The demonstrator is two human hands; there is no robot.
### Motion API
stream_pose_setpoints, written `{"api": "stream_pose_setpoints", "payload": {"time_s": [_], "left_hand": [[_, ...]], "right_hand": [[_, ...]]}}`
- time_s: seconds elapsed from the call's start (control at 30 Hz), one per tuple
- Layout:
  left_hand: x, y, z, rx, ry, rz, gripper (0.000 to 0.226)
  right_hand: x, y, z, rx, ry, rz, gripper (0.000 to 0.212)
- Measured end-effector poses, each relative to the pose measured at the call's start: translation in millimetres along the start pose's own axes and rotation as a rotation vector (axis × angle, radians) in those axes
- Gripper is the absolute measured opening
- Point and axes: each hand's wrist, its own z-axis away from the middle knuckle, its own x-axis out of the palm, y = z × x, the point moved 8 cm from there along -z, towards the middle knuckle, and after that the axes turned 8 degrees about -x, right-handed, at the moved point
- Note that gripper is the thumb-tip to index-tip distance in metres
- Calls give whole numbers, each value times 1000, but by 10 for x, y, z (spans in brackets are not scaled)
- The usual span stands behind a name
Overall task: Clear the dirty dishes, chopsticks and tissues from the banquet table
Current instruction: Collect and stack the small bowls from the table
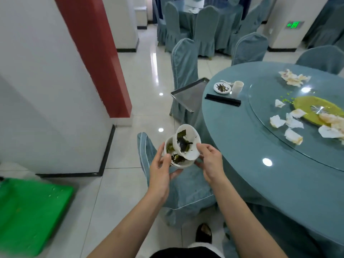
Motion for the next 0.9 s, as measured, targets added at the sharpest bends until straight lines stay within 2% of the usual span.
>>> {"api": "stream_pose_setpoints", "payload": {"time_s": [0.1, 0.27, 0.5, 0.67, 0.9], "left_hand": [[-401, 211, 123, 23, 36, 32, 42], [-1000, 540, 213, 69, 83, 50, 39], [-1634, 995, 96, 112, 142, 97, 37], [-2170, 1262, -235, 111, 214, 80, 46], [-2696, 1800, -1148, 98, 244, 56, 39]], "right_hand": [[438, 118, 227, 18, -47, 19, 27], [1151, 177, 464, 8, -129, 68, 18], [2029, 302, 402, 34, -185, 101, 17], [2692, 562, 190, 64, -239, 94, 18], [3689, 691, -461, 46, -261, 87, 15]]}}
